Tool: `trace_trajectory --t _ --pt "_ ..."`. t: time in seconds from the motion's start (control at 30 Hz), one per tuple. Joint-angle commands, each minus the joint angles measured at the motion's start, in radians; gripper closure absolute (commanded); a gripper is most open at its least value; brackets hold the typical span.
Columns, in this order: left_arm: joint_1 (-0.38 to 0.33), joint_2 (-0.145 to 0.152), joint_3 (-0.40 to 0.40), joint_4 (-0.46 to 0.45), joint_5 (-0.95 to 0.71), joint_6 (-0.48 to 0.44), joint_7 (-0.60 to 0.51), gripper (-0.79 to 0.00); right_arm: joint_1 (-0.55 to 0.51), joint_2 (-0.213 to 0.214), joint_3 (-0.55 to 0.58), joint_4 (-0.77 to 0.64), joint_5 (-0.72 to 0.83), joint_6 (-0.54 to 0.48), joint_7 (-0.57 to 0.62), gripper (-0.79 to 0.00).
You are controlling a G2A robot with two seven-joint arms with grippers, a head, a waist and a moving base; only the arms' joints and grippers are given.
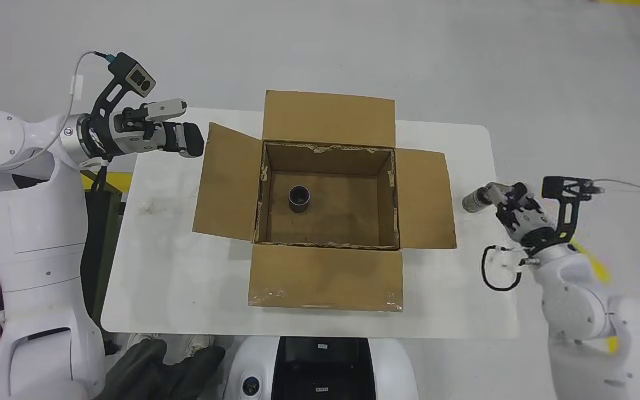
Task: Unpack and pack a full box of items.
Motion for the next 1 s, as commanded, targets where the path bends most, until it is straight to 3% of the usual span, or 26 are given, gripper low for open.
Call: trace_trajectory --t 0.0,0.97 --pt "0.000 0.000 0.000 0.000 0.000 0.000 0.000 -0.785 0.009 0.000 -0.023 -0.003 -0.020 -0.017 -0.003 0.000" --pt "0.000 0.000 0.000 0.000 0.000 0.000 0.000 -0.785 0.127 -0.006 -0.349 -0.095 -0.263 -0.091 0.019 0.000"
